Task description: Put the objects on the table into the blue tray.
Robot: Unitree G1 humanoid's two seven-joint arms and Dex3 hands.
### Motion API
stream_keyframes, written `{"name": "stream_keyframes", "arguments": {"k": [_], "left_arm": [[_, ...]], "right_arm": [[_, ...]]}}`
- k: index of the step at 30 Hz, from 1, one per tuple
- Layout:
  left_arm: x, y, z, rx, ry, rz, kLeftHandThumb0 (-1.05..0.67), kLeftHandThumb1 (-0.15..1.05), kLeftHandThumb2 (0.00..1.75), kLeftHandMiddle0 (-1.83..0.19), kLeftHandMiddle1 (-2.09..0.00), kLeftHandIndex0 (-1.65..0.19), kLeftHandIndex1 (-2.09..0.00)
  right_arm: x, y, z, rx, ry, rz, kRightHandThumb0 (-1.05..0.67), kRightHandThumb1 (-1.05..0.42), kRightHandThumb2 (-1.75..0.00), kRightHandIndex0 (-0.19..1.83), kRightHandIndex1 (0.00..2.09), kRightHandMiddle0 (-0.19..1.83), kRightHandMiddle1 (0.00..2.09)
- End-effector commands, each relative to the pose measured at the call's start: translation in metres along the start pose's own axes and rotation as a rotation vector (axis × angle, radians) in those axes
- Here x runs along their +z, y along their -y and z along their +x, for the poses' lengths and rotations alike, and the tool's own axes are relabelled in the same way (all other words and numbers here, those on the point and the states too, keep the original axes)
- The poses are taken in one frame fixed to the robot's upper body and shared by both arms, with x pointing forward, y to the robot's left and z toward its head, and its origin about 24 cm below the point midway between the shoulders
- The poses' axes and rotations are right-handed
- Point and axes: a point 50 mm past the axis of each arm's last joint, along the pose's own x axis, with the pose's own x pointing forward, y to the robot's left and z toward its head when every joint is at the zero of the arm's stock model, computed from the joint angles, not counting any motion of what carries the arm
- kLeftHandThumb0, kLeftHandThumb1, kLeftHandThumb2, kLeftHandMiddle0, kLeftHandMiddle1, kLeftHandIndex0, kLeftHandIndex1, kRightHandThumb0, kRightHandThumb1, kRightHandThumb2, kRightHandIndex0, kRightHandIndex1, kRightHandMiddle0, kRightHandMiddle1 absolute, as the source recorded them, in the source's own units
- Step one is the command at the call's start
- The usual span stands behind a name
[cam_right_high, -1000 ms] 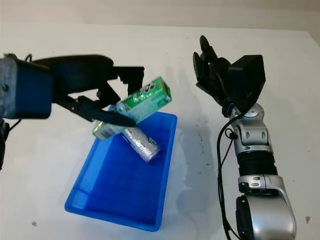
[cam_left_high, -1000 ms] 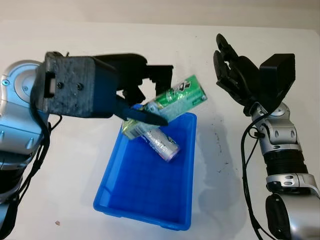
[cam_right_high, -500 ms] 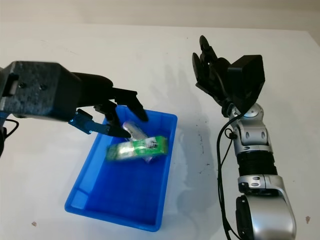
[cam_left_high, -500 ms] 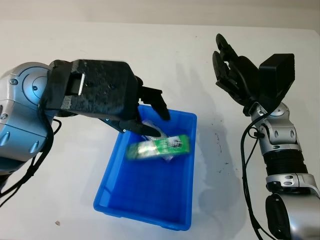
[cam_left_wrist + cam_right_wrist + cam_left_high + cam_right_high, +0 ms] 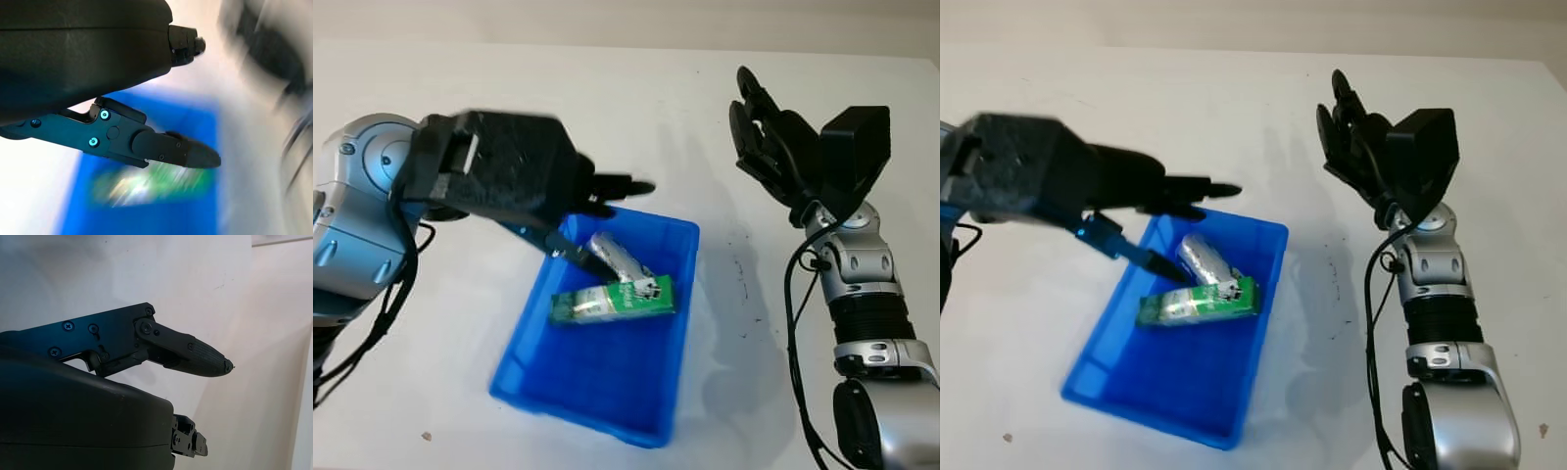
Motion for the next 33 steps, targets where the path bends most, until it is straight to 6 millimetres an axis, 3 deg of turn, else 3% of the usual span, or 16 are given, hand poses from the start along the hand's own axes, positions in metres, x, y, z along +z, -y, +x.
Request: {"name": "stream_keyframes", "arguments": {"k": [1,2,6,10,12,16,22,33], "left_arm": [[-0.015,-0.015,-0.001,0.201,0.024,-0.111,-0.53,1.05,0.41,-0.22,-0.91,-0.11,-1.11],[-0.023,-0.023,0.0,0.315,0.048,-0.163,-0.51,1.05,0.43,-0.23,-0.87,-0.09,-1.15],[-0.057,-0.047,0.0,0.558,0.067,-0.33,-0.53,1.05,0.45,-0.16,-0.55,0.1,-0.92],[-0.091,-0.053,0.006,0.662,0.023,-0.423,-0.62,1.05,0.47,-0.08,-0.19,0.17,-0.63],[-0.112,-0.048,0.011,0.716,-0.025,-0.491,-0.65,1.05,0.52,0.05,-0.08,0.19,-0.39],[-0.139,-0.037,0.015,0.735,-0.078,-0.534,-0.63,1.05,0.55,0.12,-0.04,0.18,-0.23],[-0.161,-0.029,0.015,0.698,-0.166,-0.529,-0.64,1.05,0.51,0.12,-0.06,0.17,-0.13],[-0.174,-0.02,0.016,0.66,-0.225,-0.567,-0.68,1.05,0.53,0.15,-0.05,0.12,-0.11]], "right_arm": [[0.007,-0.001,0.002,-0.001,0.036,0.005,-0.61,-1.05,-0.72,-0.19,0.0,-0.19,0.0],[0.007,-0.001,0.002,-0.001,0.036,0.008,-0.61,-1.05,-0.73,-0.19,0.0,-0.19,0.0],[0.008,0.0,0.003,-0.005,0.04,0.014,-0.62,-1.05,-0.73,-0.19,0.0,-0.19,0.0],[0.01,0.002,0.004,-0.016,0.046,0.027,-0.63,-1.05,-0.74,-0.19,0.0,-0.19,0.0],[0.011,0.002,0.004,-0.023,0.052,0.04,-0.64,-1.05,-0.74,-0.19,0.0,-0.19,0.0],[0.012,0.003,0.004,-0.023,0.058,0.051,-0.64,-1.05,-0.75,-0.19,0.0,-0.19,0.0],[0.014,0.004,0.003,-0.031,0.064,0.05,-0.64,-1.05,-0.78,-0.19,0.0,-0.19,0.0],[0.013,0.001,0.003,-0.028,0.067,0.078,-0.63,-1.05,-0.79,-0.19,0.0,-0.19,0.0]]}}
